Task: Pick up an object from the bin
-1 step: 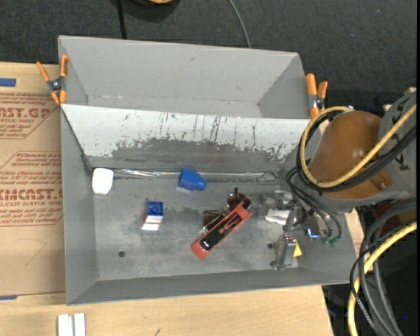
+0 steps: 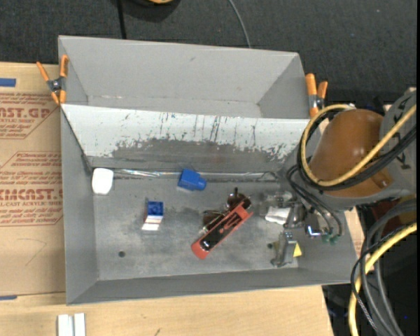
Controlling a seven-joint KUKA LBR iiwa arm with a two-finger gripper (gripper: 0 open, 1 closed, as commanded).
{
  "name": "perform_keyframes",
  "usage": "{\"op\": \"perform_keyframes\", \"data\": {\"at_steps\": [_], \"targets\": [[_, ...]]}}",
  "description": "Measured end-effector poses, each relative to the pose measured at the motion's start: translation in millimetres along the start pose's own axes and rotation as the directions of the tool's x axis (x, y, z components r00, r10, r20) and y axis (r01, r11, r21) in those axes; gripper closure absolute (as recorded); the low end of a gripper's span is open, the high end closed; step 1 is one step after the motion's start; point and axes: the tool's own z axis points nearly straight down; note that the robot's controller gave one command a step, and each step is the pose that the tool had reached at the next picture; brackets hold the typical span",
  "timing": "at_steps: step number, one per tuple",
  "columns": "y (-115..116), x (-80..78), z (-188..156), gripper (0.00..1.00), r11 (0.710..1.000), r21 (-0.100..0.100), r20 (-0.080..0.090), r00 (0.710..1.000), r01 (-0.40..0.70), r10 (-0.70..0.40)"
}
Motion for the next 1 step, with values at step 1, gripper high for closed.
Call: {"op": "perform_keyframes", "data": {"at_steps": [1], "targets": [[35.3, -1.7, 32.1, 0.00, 1.000, 0.001, 0.001, 1.000, -0.009, 0.009]]}}
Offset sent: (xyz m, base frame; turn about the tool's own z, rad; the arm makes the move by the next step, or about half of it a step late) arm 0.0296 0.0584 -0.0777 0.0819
